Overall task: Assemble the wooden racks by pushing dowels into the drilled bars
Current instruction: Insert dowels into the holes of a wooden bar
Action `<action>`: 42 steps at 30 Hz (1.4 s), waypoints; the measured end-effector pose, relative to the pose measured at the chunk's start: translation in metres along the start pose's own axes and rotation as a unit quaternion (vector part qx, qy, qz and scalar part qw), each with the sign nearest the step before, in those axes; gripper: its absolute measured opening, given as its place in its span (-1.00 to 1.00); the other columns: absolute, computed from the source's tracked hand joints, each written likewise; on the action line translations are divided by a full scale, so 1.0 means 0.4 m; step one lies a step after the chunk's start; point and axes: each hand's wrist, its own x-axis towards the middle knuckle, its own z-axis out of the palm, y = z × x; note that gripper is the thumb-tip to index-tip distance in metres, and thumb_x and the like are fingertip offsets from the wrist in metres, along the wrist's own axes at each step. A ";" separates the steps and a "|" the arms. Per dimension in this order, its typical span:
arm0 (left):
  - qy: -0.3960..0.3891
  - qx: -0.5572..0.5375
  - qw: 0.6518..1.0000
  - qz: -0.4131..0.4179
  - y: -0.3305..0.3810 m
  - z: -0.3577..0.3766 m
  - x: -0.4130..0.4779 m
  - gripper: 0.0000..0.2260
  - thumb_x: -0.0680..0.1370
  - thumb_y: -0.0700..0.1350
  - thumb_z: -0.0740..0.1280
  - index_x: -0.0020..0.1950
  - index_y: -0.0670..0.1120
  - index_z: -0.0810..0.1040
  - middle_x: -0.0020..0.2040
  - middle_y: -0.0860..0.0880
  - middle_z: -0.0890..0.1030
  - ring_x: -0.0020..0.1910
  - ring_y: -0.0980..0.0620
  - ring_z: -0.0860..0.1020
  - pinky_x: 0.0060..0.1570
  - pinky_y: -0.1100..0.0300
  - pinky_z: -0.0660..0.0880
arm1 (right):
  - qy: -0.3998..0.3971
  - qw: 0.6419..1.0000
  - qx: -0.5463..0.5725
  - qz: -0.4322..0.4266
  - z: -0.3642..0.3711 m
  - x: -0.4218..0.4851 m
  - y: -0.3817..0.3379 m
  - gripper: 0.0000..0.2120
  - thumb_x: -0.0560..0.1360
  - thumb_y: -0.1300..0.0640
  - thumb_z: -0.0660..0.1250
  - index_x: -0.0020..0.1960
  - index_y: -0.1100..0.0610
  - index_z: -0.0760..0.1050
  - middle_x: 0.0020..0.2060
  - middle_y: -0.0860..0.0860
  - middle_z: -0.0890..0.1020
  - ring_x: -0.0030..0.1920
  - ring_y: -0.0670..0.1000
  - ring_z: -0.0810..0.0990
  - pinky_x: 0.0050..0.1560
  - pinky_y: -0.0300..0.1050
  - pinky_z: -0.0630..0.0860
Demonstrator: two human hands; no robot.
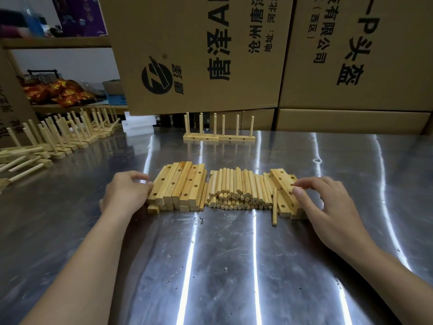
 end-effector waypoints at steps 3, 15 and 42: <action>0.059 0.020 0.998 0.007 -0.016 -0.008 0.007 -0.88 0.63 -0.04 0.41 0.12 0.14 0.71 0.15 0.03 0.72 0.22 -0.14 0.61 0.23 -0.10 0.54 | 0.006 1.000 -0.003 -0.001 0.001 0.000 0.007 -0.81 0.66 -0.14 0.28 0.18 -0.14 0.60 0.07 -0.21 0.58 0.16 -0.16 0.41 0.15 -0.41 0.28; 0.079 0.087 0.993 0.028 -0.026 0.000 0.013 -0.79 0.63 0.06 0.44 0.24 0.11 0.72 0.14 -0.08 0.72 0.21 -0.23 0.62 0.20 -0.11 0.51 | 0.012 1.000 -0.013 0.002 0.008 0.002 0.015 -0.81 0.64 -0.15 0.26 0.13 -0.16 0.60 0.05 -0.21 0.56 0.13 -0.20 0.38 0.12 -0.50 0.24; -0.414 -0.035 0.839 0.352 0.161 0.075 -0.226 -0.83 0.50 0.04 0.59 0.05 0.27 0.77 -0.10 0.15 0.74 -0.16 0.21 0.64 -0.17 0.35 0.56 | -0.089 0.984 0.076 -0.131 -0.032 -0.013 -0.085 -0.80 0.51 -0.18 0.48 0.07 -0.12 0.62 -0.15 -0.16 0.63 -0.11 -0.05 0.64 -0.15 -0.25 0.51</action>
